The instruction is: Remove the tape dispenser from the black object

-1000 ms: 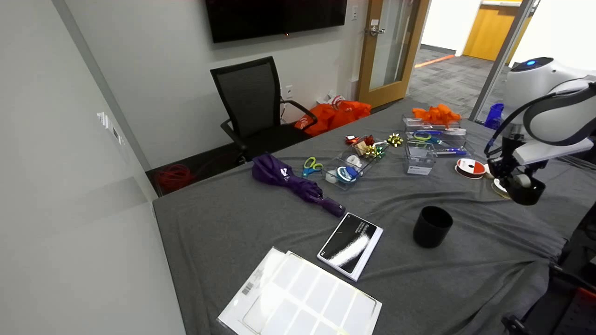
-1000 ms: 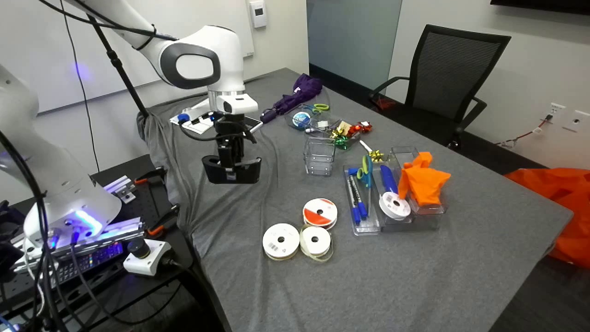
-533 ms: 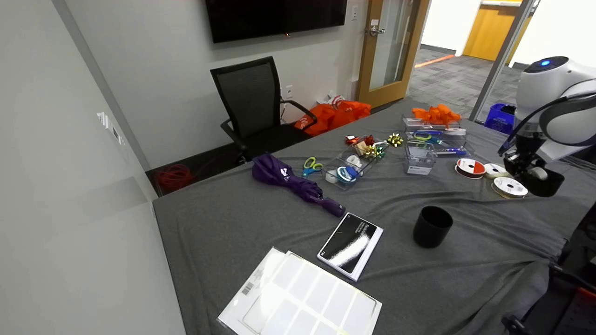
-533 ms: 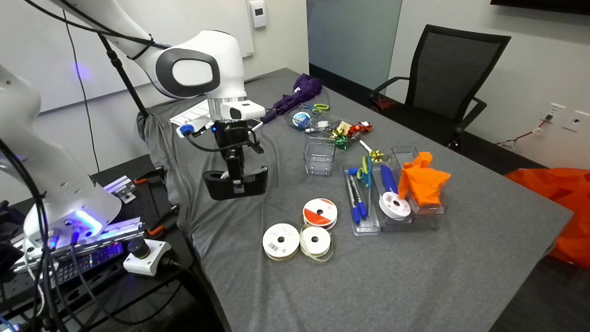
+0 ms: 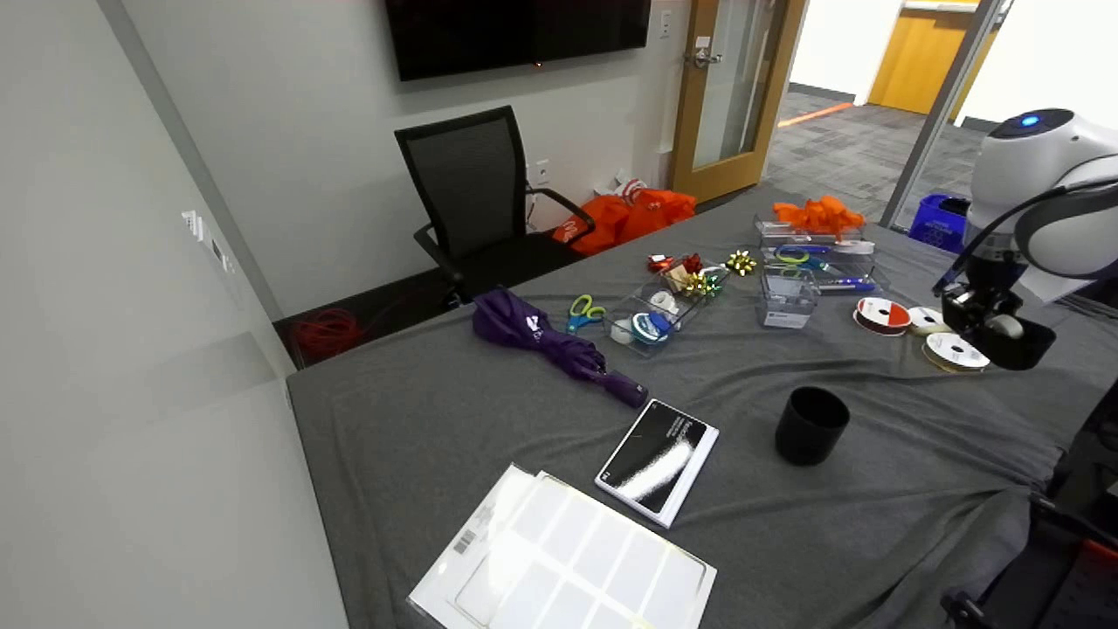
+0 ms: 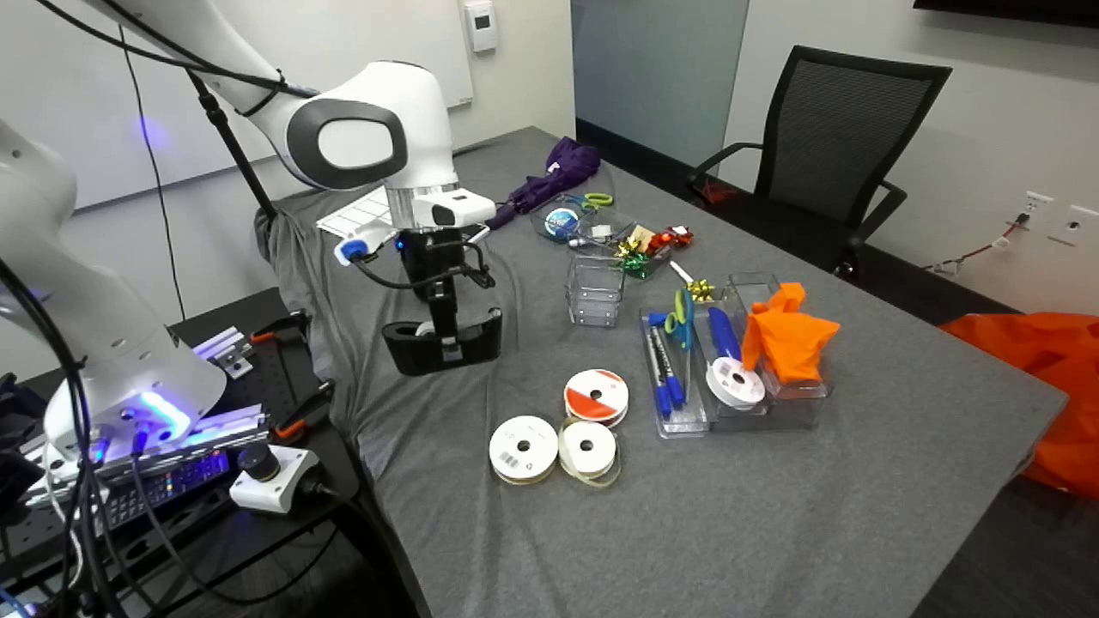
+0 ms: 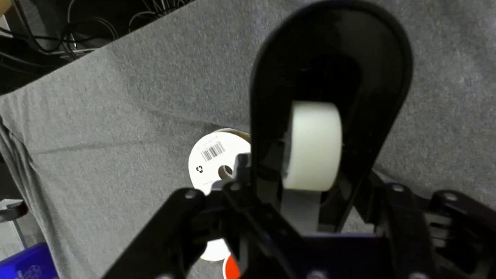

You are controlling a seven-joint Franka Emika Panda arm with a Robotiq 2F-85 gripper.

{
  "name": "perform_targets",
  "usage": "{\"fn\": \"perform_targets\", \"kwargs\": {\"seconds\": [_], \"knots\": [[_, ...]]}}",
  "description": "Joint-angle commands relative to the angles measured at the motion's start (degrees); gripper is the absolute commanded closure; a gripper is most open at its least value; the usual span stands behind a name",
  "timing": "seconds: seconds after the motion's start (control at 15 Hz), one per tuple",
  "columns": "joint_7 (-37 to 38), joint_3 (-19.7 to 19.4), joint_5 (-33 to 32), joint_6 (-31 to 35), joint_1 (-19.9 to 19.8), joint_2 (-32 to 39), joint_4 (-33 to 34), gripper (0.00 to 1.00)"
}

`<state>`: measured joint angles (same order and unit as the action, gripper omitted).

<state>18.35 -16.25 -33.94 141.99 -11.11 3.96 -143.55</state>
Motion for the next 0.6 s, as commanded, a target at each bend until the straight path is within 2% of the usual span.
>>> {"fn": "perform_targets", "kwargs": {"seconds": [0.0, 0.2, 0.53], "knots": [[-9.0, -0.9, -0.3, 8.2, -2.6, 2.1, -1.5, 0.64], [-15.4, -2.2, -0.2, 13.5, -4.0, 5.4, -1.8, 0.64], [-35.4, -1.8, 5.8, 25.0, -8.7, 10.7, -4.7, 0.64]]}}
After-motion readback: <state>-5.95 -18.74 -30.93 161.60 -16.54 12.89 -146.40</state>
